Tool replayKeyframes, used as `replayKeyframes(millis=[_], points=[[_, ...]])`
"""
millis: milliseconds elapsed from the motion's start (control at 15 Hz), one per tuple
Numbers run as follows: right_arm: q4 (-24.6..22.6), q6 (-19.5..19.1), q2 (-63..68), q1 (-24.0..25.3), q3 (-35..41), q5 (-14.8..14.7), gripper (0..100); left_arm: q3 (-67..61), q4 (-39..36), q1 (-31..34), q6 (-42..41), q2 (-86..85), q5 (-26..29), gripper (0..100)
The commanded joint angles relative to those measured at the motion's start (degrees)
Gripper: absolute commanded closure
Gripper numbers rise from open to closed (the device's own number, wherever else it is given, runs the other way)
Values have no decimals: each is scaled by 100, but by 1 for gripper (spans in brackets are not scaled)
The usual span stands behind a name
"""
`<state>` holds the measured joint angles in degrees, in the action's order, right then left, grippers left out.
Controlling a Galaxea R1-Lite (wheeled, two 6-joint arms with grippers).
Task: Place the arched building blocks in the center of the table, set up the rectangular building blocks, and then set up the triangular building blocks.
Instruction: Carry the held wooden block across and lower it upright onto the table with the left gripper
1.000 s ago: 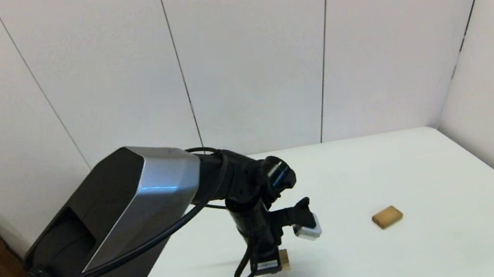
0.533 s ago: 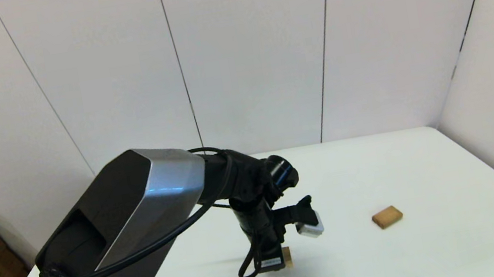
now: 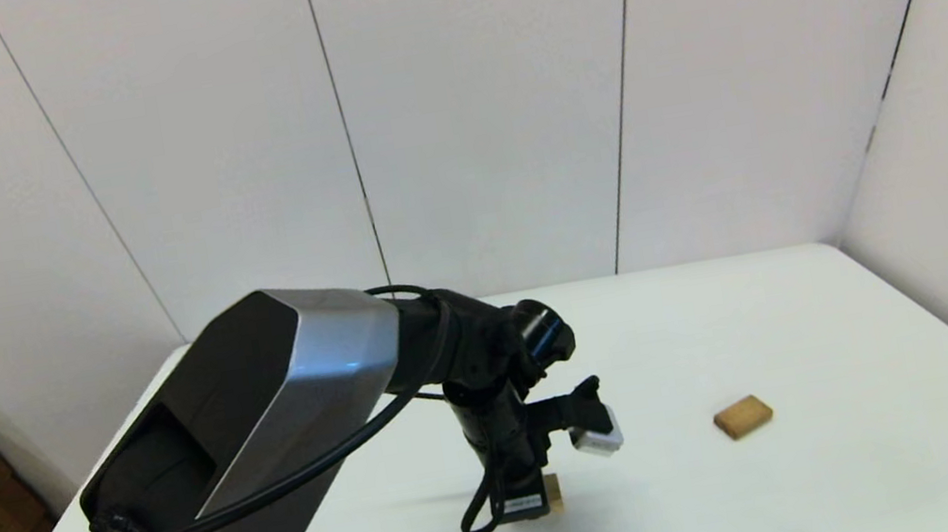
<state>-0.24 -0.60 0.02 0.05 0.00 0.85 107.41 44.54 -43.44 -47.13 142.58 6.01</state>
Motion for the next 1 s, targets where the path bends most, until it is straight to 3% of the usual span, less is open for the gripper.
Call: replayKeyframes(millis=[67, 1000], points=[[-2, -2, -11, -5, 0, 3, 0, 43, 28, -7, -24, 68, -135, 100], [-2, -2, -11, -5, 0, 3, 0, 157, 28, -16, -33, 112, -188, 100]])
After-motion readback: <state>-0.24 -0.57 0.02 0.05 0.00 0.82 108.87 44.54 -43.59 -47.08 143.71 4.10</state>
